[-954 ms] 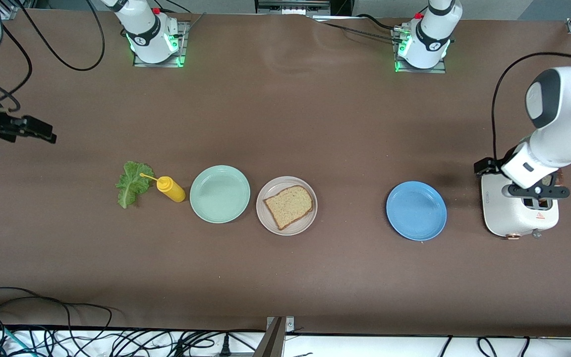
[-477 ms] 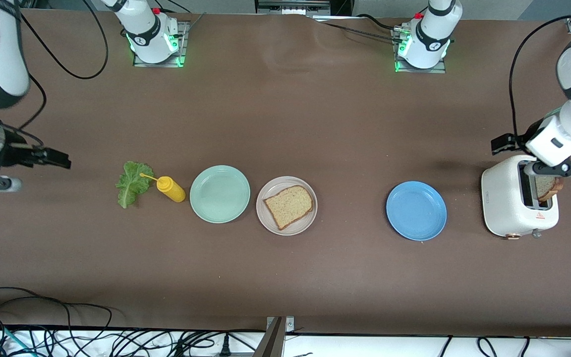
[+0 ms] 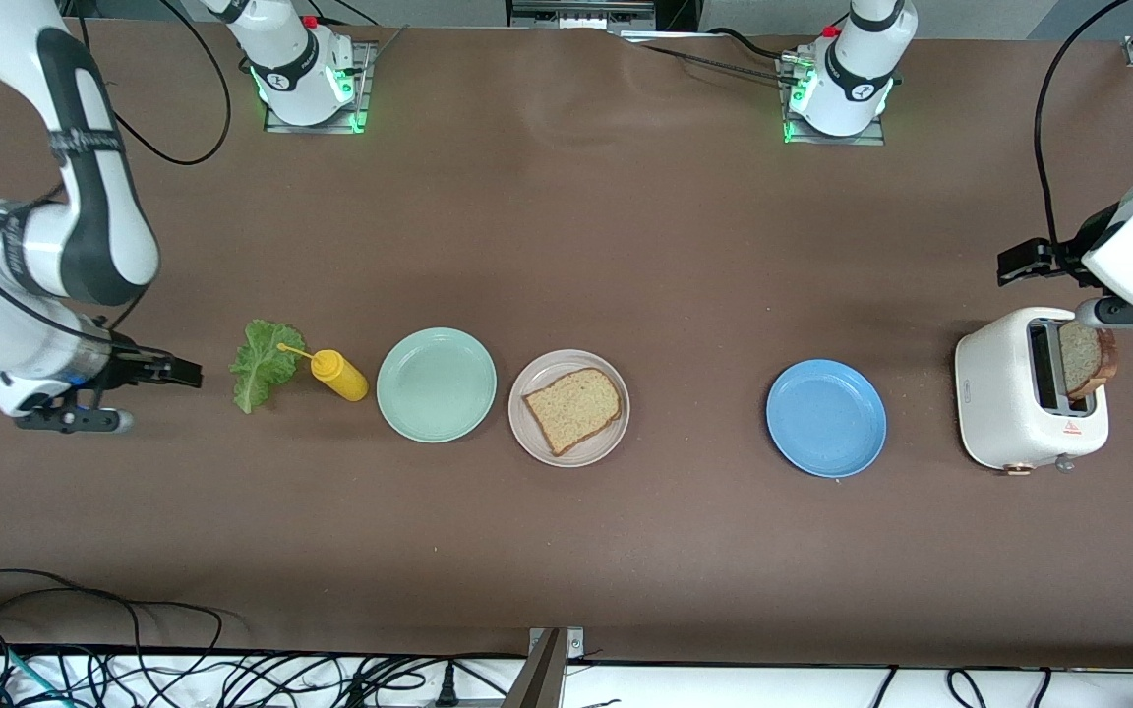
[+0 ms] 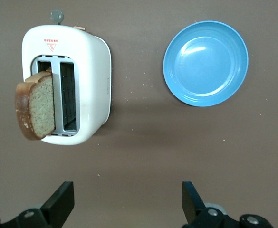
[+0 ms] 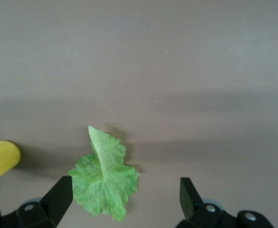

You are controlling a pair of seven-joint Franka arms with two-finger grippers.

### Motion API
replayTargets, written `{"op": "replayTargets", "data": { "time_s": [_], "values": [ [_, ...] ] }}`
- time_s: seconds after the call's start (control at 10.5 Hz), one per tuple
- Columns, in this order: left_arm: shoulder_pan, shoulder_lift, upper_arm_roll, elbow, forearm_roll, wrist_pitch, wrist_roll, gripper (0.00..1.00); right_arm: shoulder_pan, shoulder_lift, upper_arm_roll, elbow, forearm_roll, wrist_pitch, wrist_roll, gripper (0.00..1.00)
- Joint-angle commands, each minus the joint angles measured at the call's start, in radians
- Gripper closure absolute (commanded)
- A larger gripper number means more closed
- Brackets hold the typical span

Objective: Make sandwich on beige plate with both arms
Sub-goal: 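Lower the right gripper and grasp the green lettuce leaf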

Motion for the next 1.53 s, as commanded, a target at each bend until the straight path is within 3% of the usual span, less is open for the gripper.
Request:
{"op": "replayTargets", "data": {
  "time_s": [0.0, 0.29, 0.57, 0.67, 0.76, 0.86, 0.95, 1.43],
  "values": [
    [0.018, -0.001, -0.020, 0.074, -0.080, -0.080, 0.015, 0.00, 0.001, 0.049, 0.037, -0.028, 0.085, 0.043, 0.004, 0.00],
    [0.033, -0.007, -0.038, 0.135, -0.118, -0.101, 0.008, 0.00, 0.001, 0.064, 0.040, -0.136, 0.093, 0.132, 0.004, 0.00],
    [0.035, -0.009, -0.077, 0.183, -0.118, -0.120, -0.019, 0.00, -0.001, 0.095, 0.038, -0.170, 0.091, 0.168, -0.005, 0.02],
    [0.035, -0.009, -0.089, 0.206, -0.116, -0.138, -0.040, 0.00, 0.001, 0.107, 0.038, -0.170, 0.091, 0.166, -0.005, 0.20],
    [0.035, -0.009, -0.097, 0.215, -0.115, -0.155, -0.044, 0.00, 0.001, 0.106, 0.038, -0.170, 0.085, 0.159, -0.014, 0.53],
    [0.035, -0.009, -0.097, 0.221, -0.115, -0.164, -0.042, 0.00, 0.001, 0.102, 0.038, -0.168, 0.085, 0.151, -0.017, 0.79],
    [0.035, -0.010, -0.100, 0.221, -0.113, -0.167, -0.042, 0.00, -0.001, 0.104, 0.037, -0.164, 0.084, 0.146, -0.046, 0.96],
    [0.035, -0.016, -0.104, 0.240, -0.102, -0.175, -0.039, 0.00, -0.004, 0.078, 0.029, -0.127, 0.069, 0.125, -0.087, 1.00]
  ]
}}
